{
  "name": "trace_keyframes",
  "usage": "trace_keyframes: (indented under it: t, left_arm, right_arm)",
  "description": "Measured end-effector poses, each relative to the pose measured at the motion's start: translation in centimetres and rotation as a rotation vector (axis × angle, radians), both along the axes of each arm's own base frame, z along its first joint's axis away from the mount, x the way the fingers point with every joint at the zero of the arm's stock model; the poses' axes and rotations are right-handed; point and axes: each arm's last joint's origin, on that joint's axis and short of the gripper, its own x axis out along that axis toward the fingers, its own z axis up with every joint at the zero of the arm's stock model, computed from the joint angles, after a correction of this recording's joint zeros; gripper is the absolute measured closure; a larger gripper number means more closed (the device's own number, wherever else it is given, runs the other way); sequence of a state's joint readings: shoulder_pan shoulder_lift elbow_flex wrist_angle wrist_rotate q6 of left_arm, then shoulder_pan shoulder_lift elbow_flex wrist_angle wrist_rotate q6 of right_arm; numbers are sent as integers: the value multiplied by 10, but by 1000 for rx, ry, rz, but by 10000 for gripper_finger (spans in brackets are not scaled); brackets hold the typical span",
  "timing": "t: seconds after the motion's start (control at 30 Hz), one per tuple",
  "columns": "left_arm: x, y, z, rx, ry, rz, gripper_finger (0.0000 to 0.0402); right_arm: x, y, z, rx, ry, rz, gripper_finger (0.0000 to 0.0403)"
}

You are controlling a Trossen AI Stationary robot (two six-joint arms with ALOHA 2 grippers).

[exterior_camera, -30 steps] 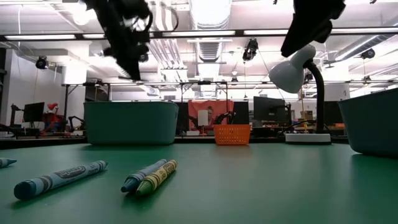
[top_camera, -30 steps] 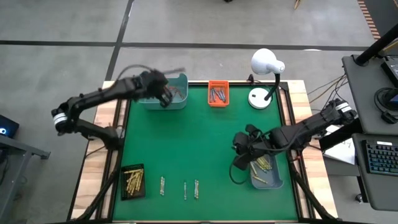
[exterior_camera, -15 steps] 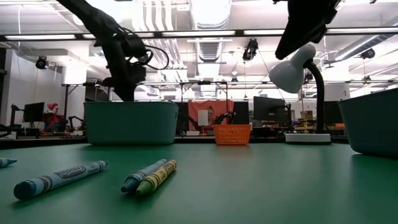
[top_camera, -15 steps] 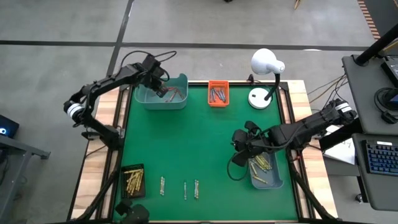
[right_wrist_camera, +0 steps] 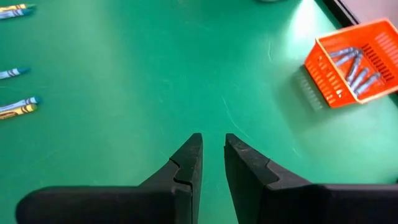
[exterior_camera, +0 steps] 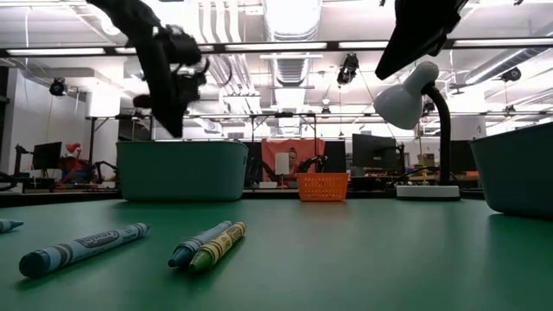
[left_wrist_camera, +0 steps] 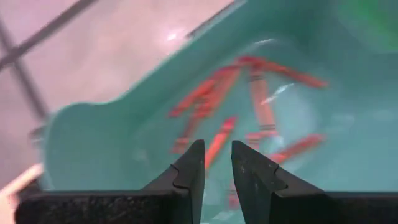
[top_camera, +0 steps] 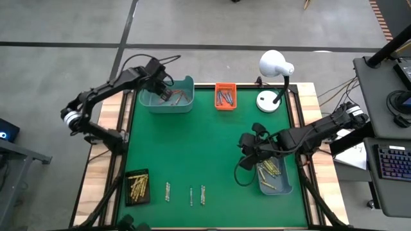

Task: Sort crayons
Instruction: Put the blue crayon into the orange bin

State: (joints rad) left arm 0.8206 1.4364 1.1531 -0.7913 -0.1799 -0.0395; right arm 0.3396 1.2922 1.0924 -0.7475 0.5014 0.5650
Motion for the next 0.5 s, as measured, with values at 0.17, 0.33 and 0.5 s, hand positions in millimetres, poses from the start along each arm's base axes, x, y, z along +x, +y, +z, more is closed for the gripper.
trace_keyframes:
  t: [0.17, 0.33, 0.5]
  left_arm:
    - [23, -53, 27, -14, -190, -109, 344]
    - [47, -128, 44, -53, -324, -243, 350]
    - [61, -212, 44, -36, -382, -270, 350]
  right_arm:
    - [3, 1, 2, -32, -13, 55, 346]
    - [8, 3, 5, -79, -50, 134, 346]
    - [11, 4, 5, -104, -84, 177, 346]
